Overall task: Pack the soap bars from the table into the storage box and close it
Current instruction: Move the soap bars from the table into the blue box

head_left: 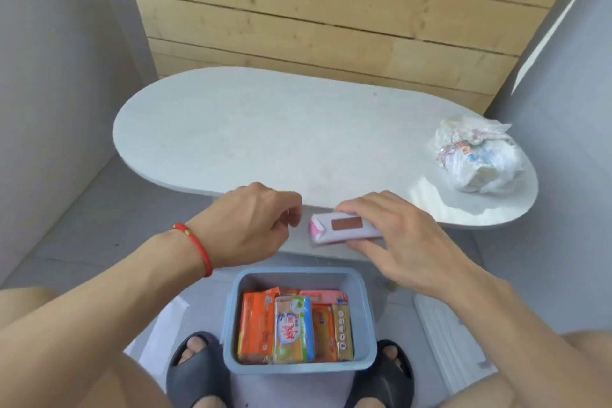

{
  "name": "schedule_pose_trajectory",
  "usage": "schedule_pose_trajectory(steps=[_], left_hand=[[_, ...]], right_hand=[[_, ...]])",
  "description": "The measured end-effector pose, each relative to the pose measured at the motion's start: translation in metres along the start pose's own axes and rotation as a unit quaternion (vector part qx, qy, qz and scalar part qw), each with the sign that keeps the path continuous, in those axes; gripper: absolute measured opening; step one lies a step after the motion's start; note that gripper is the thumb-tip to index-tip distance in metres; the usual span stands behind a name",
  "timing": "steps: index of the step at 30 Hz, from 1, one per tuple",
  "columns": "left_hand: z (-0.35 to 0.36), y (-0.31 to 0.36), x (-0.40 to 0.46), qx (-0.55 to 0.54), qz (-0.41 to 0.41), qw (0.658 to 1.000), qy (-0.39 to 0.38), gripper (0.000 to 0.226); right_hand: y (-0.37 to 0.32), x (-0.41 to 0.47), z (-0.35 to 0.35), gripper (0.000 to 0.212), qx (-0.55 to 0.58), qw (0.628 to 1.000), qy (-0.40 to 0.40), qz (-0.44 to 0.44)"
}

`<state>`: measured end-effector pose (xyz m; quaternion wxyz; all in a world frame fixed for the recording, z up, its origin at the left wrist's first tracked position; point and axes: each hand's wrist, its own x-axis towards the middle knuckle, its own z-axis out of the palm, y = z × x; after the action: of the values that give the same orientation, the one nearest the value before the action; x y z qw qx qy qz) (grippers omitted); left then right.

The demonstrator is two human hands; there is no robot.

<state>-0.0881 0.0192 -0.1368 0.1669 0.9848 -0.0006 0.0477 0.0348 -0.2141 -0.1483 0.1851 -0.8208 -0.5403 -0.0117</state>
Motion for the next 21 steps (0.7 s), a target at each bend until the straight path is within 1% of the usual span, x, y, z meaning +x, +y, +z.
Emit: schedule_pose_trajectory(steps=[2,4,5,6,7,9,11,13,15,17,20,21], left_hand=[[0.019,-0.006,-0.013,0.032,-0.032,0.991,-0.125,0.028],[0.045,-0.016,-0.020,0.088,-0.071,0.955,-0.273,0.033],[0.057,-0.022,-0.022,0.119,-0.083,0.933,-0.331,0.034],[0.069,-0.027,-0.023,0.146,-0.091,0.912,-0.372,0.032],[0.080,-0.031,-0.023,0.164,-0.098,0.899,-0.395,0.029],[0.097,-0.040,-0.024,0.172,-0.111,0.890,-0.408,0.024],[0.108,-0.042,-0.025,0.160,-0.123,0.885,-0.419,0.018],[0.118,-0.045,-0.031,0.163,-0.143,0.875,-0.434,0.024],[0.123,-0.050,-0.036,0.165,-0.153,0.869,-0.441,0.028],[0.127,-0.056,-0.038,0.150,-0.158,0.877,-0.428,0.031],[0.131,-0.060,-0.039,0.131,-0.151,0.896,-0.397,0.036],[0.133,-0.061,-0.040,0.132,-0.148,0.899,-0.391,0.036]], right_hand=[[-0.003,-0.019,0.019,0.042,-0.019,0.999,-0.039,0.013],[-0.006,-0.028,0.045,0.044,-0.070,0.993,-0.091,0.021],[-0.008,-0.028,0.061,0.045,-0.085,0.990,-0.114,0.024],[-0.010,-0.026,0.078,0.045,-0.090,0.987,-0.132,0.032],[-0.012,-0.023,0.095,0.045,-0.090,0.984,-0.146,0.041],[-0.017,-0.012,0.133,0.046,-0.096,0.982,-0.157,0.049],[-0.022,-0.005,0.168,0.051,-0.095,0.980,-0.164,0.066],[-0.027,0.001,0.201,0.058,-0.086,0.981,-0.153,0.082],[-0.031,0.005,0.227,0.057,-0.065,0.982,-0.146,0.097],[-0.034,0.004,0.246,0.054,-0.053,0.983,-0.142,0.108],[-0.035,-0.008,0.262,0.063,-0.012,0.983,-0.109,0.146],[-0.036,-0.013,0.265,0.064,0.009,0.982,-0.109,0.151]])
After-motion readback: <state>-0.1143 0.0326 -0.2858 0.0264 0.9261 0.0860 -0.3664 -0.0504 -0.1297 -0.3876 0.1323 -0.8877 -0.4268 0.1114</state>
